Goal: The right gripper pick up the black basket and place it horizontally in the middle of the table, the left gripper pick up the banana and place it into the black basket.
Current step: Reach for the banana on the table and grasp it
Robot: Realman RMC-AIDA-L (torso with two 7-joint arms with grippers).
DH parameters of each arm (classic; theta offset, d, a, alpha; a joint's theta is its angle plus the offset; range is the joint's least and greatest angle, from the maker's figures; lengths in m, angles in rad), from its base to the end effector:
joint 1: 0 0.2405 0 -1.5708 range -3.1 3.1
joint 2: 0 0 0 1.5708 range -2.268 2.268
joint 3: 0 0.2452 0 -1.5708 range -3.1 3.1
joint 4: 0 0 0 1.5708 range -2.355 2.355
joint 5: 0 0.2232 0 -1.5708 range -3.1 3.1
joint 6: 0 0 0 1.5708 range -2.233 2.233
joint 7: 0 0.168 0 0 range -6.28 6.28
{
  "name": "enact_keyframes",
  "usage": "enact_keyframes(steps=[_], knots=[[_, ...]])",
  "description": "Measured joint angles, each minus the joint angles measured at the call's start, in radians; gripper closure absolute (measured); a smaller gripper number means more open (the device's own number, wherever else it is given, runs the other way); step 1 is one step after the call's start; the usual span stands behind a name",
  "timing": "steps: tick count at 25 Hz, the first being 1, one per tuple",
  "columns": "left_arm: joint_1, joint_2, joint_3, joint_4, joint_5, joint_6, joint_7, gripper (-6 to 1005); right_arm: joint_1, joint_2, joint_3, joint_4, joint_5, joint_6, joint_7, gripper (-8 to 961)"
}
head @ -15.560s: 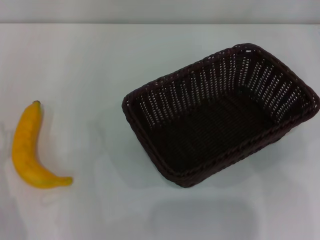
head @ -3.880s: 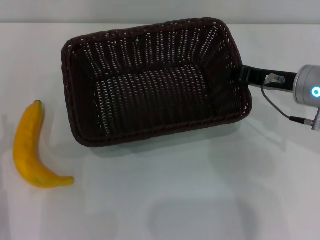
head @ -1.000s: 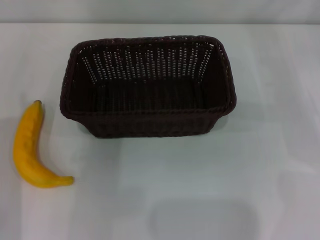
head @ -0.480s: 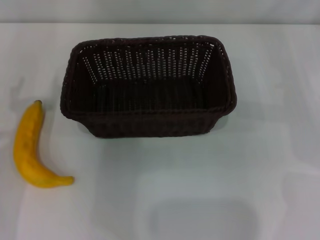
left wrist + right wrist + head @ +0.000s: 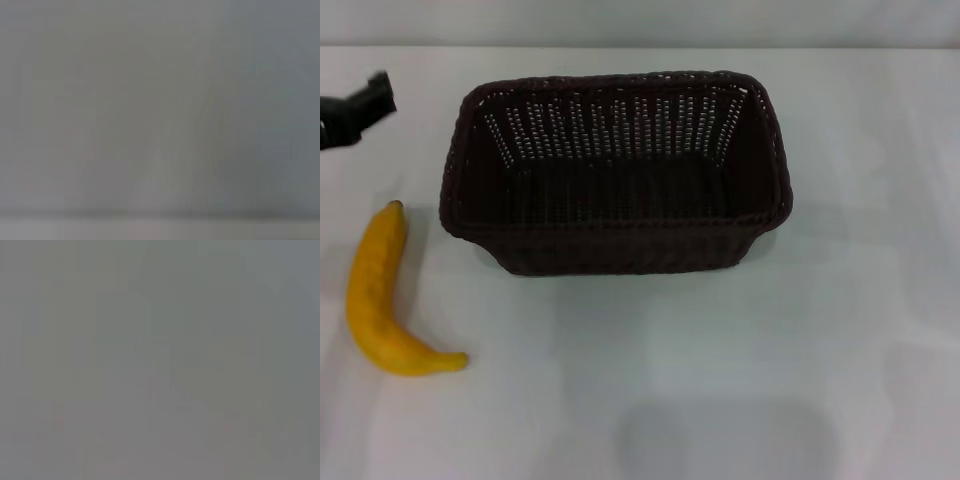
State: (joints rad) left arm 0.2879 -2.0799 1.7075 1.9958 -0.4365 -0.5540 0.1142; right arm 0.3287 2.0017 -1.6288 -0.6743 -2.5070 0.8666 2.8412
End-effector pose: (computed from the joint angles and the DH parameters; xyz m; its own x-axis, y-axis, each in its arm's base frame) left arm -0.2010 0.3139 0.0831 0.6432 0.3718 0.6693 0.7466 -0.1106 -0.6560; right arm 0.3077 0.4132 0.1104 0.8271 0.1988 -0.5258 -0.5613 0.2425 -0.7913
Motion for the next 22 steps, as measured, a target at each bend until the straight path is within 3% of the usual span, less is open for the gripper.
enact_keyframes(steps=[6, 8, 17, 19, 22], knots=[[-0.133, 0.002, -0.12, 0.006, 0.002, -0.357, -0.123, 123, -0.001, 0.0, 0.0, -0.009, -0.001, -0.001, 0.0, 231], [-0.154, 0.002, -0.136, 0.008, 0.008, -0.419, -0.135, 124, -0.001, 0.0, 0.0, -0.013, -0.001, -0.001, 0.0, 231], [-0.157, 0.002, -0.162, -0.002, 0.007, -0.467, -0.165, 129, 0.001, -0.006, 0.0, -0.026, -0.002, -0.001, 0.0, 231], [-0.164, 0.002, -0.17, -0.009, 0.002, -0.482, -0.167, 286, 0.002, -0.007, 0.0, -0.028, -0.002, -0.001, 0.0, 231], [-0.167, 0.002, -0.173, -0.013, -0.001, -0.492, -0.168, 302, 0.002, -0.01, 0.0, -0.035, -0.004, -0.001, 0.0, 231]])
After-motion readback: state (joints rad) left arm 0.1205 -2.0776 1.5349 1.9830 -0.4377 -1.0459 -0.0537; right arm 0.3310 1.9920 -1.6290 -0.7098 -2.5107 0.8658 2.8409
